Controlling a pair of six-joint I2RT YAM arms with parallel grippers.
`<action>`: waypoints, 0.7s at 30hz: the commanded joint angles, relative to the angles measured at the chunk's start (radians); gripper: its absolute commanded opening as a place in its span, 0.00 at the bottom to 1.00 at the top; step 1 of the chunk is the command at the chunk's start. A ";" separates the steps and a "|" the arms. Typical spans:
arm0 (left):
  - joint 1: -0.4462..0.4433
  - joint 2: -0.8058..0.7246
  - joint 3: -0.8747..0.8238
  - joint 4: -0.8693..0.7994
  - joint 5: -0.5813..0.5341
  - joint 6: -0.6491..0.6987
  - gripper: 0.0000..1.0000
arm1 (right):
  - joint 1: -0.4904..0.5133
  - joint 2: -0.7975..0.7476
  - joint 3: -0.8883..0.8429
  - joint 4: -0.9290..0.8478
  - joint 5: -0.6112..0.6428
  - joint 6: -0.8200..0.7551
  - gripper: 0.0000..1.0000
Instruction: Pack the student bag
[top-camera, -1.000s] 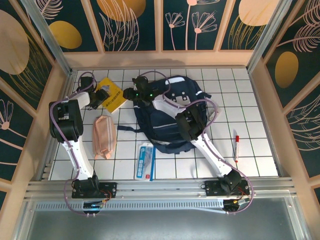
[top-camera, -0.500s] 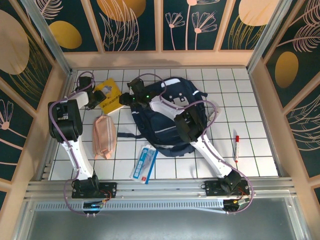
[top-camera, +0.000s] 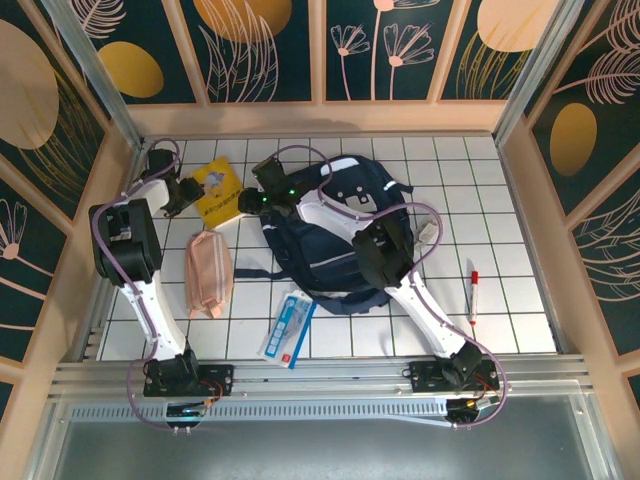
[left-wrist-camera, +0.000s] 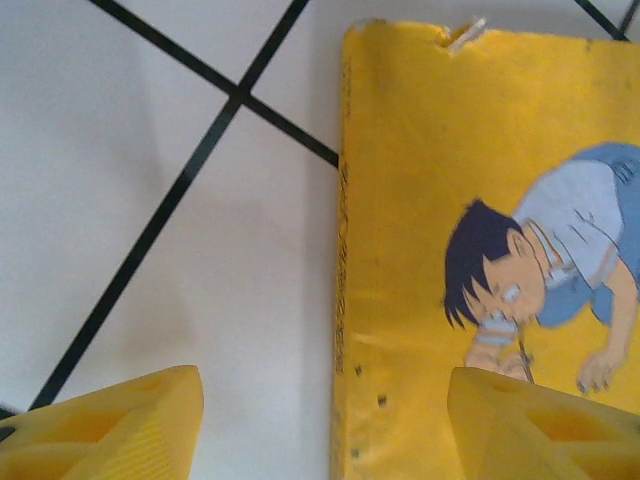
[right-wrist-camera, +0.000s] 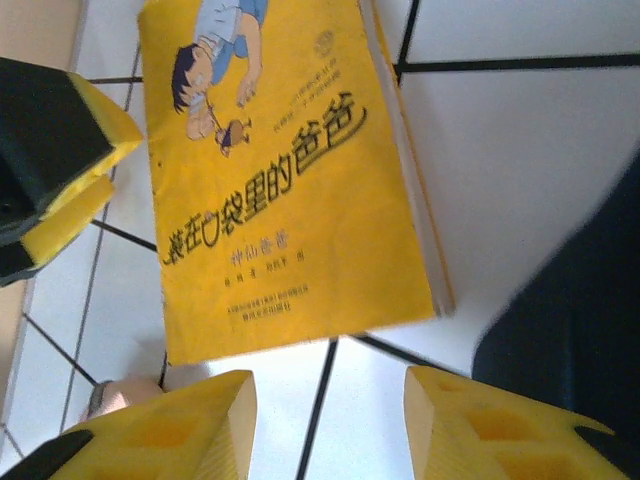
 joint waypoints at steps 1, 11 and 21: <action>0.000 -0.075 -0.010 -0.005 0.023 0.007 0.67 | 0.061 -0.091 -0.073 -0.068 0.169 -0.007 0.45; 0.000 -0.081 -0.040 -0.008 0.036 -0.002 0.71 | 0.104 -0.002 -0.048 -0.079 0.246 0.007 0.51; 0.001 -0.074 -0.078 0.045 0.110 -0.020 0.71 | 0.074 0.135 0.044 -0.042 0.446 -0.003 0.53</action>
